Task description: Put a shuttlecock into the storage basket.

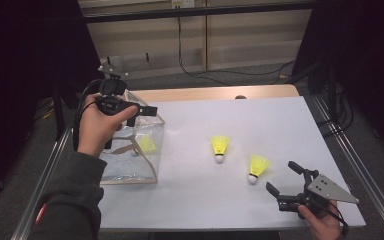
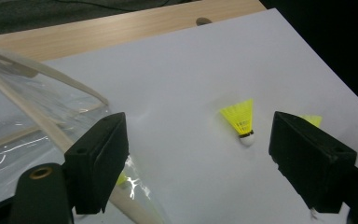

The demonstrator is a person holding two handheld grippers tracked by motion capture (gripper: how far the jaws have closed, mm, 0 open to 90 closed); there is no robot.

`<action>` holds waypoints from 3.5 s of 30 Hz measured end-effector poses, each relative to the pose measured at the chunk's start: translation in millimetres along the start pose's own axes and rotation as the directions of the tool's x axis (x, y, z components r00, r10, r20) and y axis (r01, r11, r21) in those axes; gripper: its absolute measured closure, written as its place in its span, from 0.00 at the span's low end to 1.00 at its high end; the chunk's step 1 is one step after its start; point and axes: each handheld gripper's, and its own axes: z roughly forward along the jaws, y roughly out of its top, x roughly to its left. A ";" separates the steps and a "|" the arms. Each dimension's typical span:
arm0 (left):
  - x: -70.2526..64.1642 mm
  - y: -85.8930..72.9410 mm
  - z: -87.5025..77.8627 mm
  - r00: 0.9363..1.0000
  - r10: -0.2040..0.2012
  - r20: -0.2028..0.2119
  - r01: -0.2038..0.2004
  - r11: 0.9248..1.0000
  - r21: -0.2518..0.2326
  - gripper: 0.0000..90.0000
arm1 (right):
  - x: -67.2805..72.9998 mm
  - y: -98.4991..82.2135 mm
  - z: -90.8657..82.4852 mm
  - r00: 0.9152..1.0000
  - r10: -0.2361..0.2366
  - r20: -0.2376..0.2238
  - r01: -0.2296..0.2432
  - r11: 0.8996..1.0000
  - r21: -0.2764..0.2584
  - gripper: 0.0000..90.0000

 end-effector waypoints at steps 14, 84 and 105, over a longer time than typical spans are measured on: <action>-15.4 -6.4 9.0 0.998 0.033 0.062 -0.033 0.999 -0.004 0.20 | 0.3 0.0 0.2 1.000 -0.002 -0.001 0.002 1.000 0.000 0.01; -62.1 -65.9 75.8 0.970 0.131 0.204 -0.129 0.991 -0.023 0.13 | 0.7 0.1 0.4 1.000 -0.006 -0.005 0.006 1.000 0.003 0.01; -70.3 -84.3 101.3 0.961 0.161 0.225 -0.160 0.987 -0.023 0.11 | 1.5 0.0 0.9 1.000 -0.006 -0.004 0.006 1.000 0.002 0.01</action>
